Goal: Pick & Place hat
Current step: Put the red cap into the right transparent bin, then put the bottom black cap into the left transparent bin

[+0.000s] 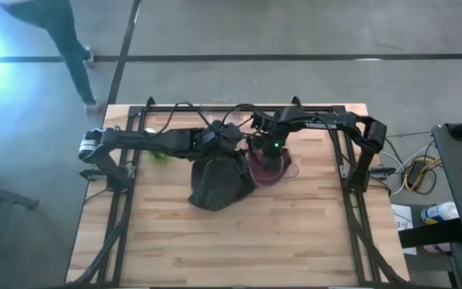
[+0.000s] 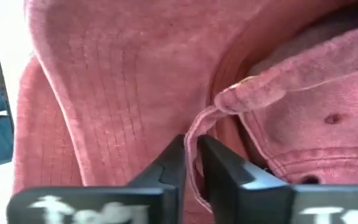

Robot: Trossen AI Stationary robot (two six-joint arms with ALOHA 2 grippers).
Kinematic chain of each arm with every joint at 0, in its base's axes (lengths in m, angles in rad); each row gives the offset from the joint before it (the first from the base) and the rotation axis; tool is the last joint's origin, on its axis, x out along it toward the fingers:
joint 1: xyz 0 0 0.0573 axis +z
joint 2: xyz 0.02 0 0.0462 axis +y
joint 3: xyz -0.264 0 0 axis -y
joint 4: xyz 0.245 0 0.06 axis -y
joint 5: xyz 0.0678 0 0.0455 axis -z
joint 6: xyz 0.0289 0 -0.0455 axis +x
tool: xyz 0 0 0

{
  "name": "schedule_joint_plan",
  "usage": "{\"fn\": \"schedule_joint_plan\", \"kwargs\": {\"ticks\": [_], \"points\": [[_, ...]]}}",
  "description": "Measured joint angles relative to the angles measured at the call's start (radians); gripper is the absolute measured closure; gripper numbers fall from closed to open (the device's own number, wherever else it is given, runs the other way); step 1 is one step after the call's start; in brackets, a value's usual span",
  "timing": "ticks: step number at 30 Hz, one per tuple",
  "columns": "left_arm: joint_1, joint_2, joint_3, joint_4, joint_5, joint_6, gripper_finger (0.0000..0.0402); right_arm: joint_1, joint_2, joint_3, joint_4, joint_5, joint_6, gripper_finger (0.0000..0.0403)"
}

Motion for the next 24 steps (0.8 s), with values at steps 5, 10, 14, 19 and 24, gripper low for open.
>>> {"fn": "schedule_joint_plan", "kwargs": {"ticks": [5, 10, 14, 19, 24], "points": [[0.002, 0.000, -0.028, 0.001, -0.001, -0.023, 0.0180, 0.000, -0.006, 0.012, -0.055, 0.002, -0.013, 0.0311], [0.014, -0.002, -0.035, 0.004, -0.001, -0.024, 0.0180, 0.000, -0.028, 0.037, -0.111, 0.003, -0.013, 0.0287], [0.028, -0.002, -0.034, 0.008, -0.001, -0.020, 0.0180, 0.003, -0.059, 0.040, -0.111, 0.000, 0.001, 0.0273], [0.039, -0.003, -0.035, 0.018, 0.013, -0.018, 0.0180, 0.022, -0.093, 0.040, -0.053, 0.048, -0.002, 0.0254], [0.040, -0.003, -0.035, 0.018, 0.025, -0.016, 0.0180, 0.040, -0.099, 0.040, -0.023, 0.133, -0.033, 0.0215]]}}
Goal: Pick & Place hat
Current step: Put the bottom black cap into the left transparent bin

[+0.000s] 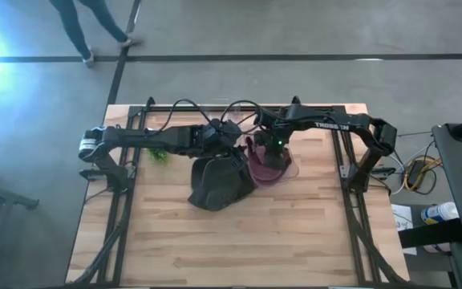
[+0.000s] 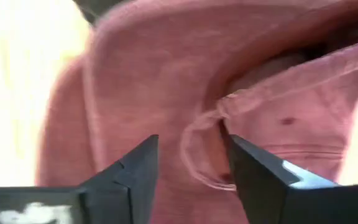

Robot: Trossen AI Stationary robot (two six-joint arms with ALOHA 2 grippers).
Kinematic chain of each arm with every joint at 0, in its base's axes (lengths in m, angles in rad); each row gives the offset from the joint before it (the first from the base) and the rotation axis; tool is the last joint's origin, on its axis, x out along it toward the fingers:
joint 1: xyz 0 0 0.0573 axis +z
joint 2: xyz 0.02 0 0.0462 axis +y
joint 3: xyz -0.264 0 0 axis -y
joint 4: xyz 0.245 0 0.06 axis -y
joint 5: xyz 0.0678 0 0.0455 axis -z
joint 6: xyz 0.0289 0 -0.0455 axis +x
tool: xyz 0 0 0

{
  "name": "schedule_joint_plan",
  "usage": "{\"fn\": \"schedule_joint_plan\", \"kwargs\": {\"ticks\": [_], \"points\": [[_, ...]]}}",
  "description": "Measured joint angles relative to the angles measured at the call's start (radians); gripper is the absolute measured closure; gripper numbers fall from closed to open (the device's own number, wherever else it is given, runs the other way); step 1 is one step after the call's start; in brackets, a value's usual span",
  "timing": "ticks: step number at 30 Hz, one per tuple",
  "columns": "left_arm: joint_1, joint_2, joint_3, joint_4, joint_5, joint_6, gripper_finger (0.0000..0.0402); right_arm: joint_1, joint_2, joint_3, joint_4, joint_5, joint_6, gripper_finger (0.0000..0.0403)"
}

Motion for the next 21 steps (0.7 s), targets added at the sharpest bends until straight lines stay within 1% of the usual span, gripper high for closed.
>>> {"fn": "schedule_joint_plan", "kwargs": {"ticks": [4, 6, 10, 11, 14, 16, 19, 21], "points": [[0.002, 0.000, 0.000, -0.001, 0.001, 0.004, 0.0180, 0.032, -0.016, 0.003, -0.001, 0.201, -0.070, 0.0179], [0.003, 0.000, 0.000, -0.005, 0.001, 0.027, 0.0180, 0.044, -0.046, 0.003, 0.011, 0.252, -0.107, 0.0165], [0.016, -0.006, -0.001, -0.062, -0.002, 0.084, 0.0180, 0.048, -0.117, 0.003, 0.037, 0.265, -0.105, 0.0148], [0.022, -0.010, -0.001, -0.079, -0.002, 0.089, 0.0180, 0.048, -0.134, 0.003, 0.038, 0.285, -0.096, 0.0146], [0.042, -0.028, -0.001, -0.103, -0.002, 0.100, 0.0180, 0.048, -0.182, 0.001, 0.036, 0.340, -0.065, 0.0145], [0.051, -0.037, -0.001, -0.096, 0.008, 0.119, 0.0180, 0.058, -0.204, -0.009, 0.037, 0.338, -0.026, 0.0147], [0.052, -0.039, -0.001, -0.091, 0.075, 0.164, 0.0180, 0.105, -0.211, -0.036, 0.038, 0.330, 0.037, 0.0154], [0.048, -0.039, -0.003, -0.092, 0.144, 0.191, 0.0180, 0.153, -0.211, -0.059, 0.047, 0.323, 0.075, 0.0160]]}}
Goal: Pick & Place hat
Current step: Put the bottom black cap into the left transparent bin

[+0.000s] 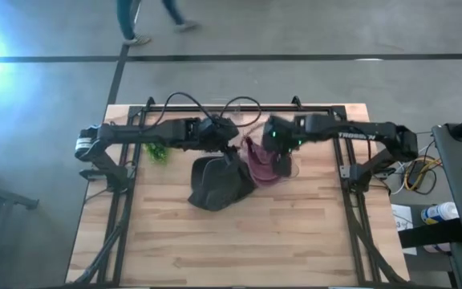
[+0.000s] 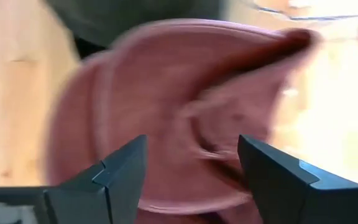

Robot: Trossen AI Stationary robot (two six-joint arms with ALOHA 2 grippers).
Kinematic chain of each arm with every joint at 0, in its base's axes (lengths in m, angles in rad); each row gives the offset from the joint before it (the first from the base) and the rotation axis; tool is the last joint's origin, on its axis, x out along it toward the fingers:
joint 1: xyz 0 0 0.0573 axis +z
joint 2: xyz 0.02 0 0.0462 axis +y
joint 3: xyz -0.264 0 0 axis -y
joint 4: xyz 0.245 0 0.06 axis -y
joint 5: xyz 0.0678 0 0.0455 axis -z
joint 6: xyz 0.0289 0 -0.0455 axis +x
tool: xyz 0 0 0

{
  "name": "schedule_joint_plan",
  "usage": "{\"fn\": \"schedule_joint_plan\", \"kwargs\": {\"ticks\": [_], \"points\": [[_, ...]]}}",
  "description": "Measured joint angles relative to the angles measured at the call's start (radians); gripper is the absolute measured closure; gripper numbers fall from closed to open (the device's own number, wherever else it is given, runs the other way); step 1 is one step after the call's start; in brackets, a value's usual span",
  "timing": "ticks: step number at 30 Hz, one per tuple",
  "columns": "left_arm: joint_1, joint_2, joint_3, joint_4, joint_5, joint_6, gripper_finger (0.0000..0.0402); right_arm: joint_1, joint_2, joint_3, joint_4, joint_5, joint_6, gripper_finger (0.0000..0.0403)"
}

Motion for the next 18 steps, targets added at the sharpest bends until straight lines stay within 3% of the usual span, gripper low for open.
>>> {"fn": "schedule_joint_plan", "kwargs": {"ticks": [3, 12, 18], "points": [[-0.012, 0.000, -0.022, 0.009, 0.077, 0.024, 0.0180, 0.078, 0.002, -0.035, 0.057, 0.004, 0.049, 0.0169], [-0.041, 0.001, -0.123, 0.011, 0.082, 0.025, 0.0180, 0.207, 0.008, -0.130, 0.187, 0.130, 0.137, 0.0179], [-0.094, 0.001, -0.129, -0.038, 0.083, 0.029, 0.0180, 0.307, -0.008, -0.103, 0.190, 0.226, 0.006, 0.0179]]}}
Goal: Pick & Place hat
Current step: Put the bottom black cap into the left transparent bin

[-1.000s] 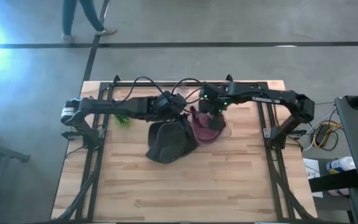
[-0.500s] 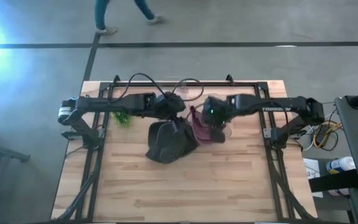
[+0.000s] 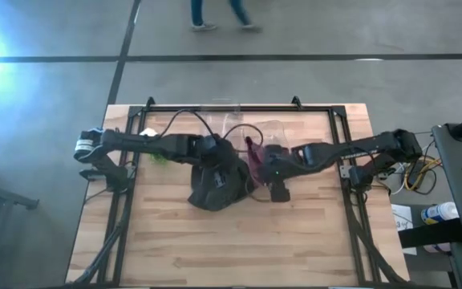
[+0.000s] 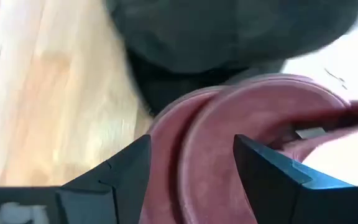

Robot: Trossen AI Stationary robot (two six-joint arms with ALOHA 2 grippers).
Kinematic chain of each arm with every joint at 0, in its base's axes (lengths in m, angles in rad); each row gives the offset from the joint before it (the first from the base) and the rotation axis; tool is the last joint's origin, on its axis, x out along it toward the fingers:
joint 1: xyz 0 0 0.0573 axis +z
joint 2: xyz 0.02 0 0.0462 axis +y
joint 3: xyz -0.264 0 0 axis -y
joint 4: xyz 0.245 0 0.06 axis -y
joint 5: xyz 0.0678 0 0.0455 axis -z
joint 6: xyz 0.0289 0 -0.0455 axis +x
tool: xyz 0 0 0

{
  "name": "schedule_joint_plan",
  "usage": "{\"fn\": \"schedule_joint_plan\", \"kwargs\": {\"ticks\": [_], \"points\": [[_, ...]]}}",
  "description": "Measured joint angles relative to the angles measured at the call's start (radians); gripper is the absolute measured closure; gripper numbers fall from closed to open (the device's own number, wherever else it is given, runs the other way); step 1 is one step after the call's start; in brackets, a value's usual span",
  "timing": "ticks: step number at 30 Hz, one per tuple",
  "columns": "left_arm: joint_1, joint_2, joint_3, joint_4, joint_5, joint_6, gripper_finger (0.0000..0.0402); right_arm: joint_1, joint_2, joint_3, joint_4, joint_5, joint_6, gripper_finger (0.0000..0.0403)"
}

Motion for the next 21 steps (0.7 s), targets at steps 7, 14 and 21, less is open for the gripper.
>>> {"fn": "schedule_joint_plan", "kwargs": {"ticks": [7, 14, 21], "points": [[-0.069, -0.003, 0.000, -0.100, -0.044, 0.002, 0.0180, 0.163, 0.001, -0.011, -0.063, 0.164, -0.179, 0.0179], [-0.110, -0.004, 0.000, -0.122, -0.051, 0.002, 0.0180, 0.276, 0.059, -0.027, -0.004, 0.083, -0.074, 0.0179], [-0.168, -0.013, 0.000, -0.202, -0.057, -0.005, 0.0180, 0.286, 0.268, -0.006, 0.102, 0.182, 0.203, 0.0179]]}}
